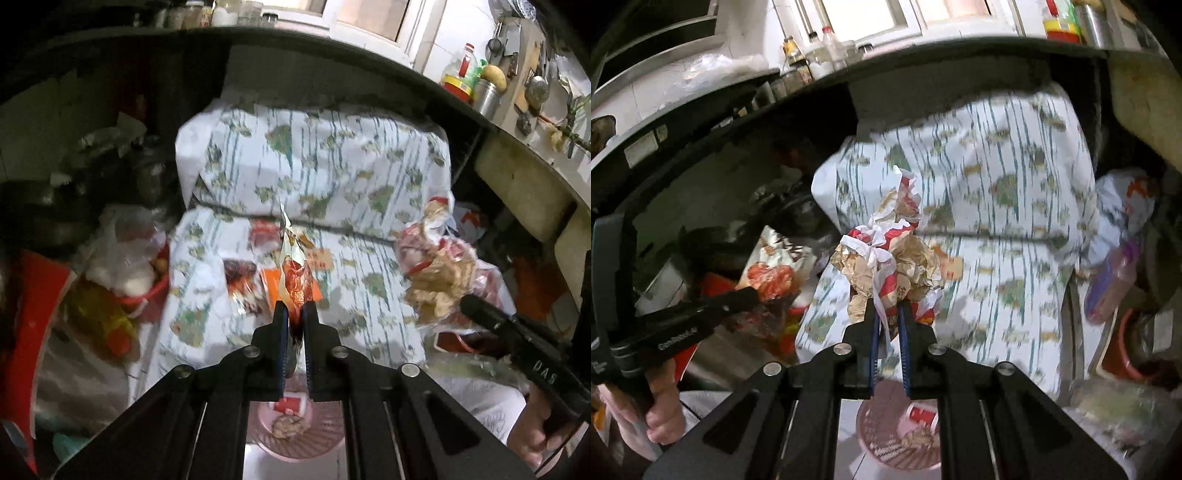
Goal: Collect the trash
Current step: 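Carry wrapper and paper bag over pink wastebasket and release both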
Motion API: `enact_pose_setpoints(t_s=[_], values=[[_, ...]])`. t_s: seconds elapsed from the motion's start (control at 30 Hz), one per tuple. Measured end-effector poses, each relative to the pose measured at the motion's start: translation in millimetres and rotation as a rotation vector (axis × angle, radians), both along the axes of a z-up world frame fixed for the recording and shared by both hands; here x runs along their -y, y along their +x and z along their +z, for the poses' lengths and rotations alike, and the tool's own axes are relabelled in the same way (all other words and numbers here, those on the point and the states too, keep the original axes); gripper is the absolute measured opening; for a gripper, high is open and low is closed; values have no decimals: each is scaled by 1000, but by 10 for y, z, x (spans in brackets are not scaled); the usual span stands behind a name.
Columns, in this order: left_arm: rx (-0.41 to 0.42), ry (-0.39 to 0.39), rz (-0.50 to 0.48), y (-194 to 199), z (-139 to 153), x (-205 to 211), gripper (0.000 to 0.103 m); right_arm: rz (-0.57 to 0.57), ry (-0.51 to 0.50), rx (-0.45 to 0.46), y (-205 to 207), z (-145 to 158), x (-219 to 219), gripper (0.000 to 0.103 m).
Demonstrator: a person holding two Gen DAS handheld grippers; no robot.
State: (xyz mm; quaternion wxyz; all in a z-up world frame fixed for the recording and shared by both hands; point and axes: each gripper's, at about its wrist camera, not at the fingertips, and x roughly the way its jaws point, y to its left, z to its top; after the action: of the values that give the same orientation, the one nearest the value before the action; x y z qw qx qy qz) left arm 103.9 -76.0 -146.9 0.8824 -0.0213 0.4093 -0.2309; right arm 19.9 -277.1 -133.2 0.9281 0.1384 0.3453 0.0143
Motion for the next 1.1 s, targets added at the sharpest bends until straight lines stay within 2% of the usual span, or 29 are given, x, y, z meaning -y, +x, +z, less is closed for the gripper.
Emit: enact_pose_setpoints(t_s=[0.1, 0.43, 0.53, 0.63, 0.77, 0.9, 1.1], values=[[-46, -14, -11, -77, -227, 19, 8, -7, 7, -52, -74, -228, -47, 10], [-262, 61, -82, -131, -1070, 261, 8, 12, 5, -301, -178, -1064, -182, 10], [-354, 28, -125, -130, -1276, 315, 8, 34, 14, -385, -136, -1320, -192, 10], [-361, 83, -111, -154, -1442, 369, 8, 22, -34, -467, -85, -1577, -177, 10], [-405, 99, -107, -143, -1614, 417, 8, 8, -45, -505, -64, -1697, -155, 10], [-405, 131, -104, -123, -1690, 422, 8, 20, -28, -511, -30, -1714, -179, 11], [-440, 123, -101, -79, -1767, 380, 8, 33, -24, -508, 10, -1714, -225, 12]])
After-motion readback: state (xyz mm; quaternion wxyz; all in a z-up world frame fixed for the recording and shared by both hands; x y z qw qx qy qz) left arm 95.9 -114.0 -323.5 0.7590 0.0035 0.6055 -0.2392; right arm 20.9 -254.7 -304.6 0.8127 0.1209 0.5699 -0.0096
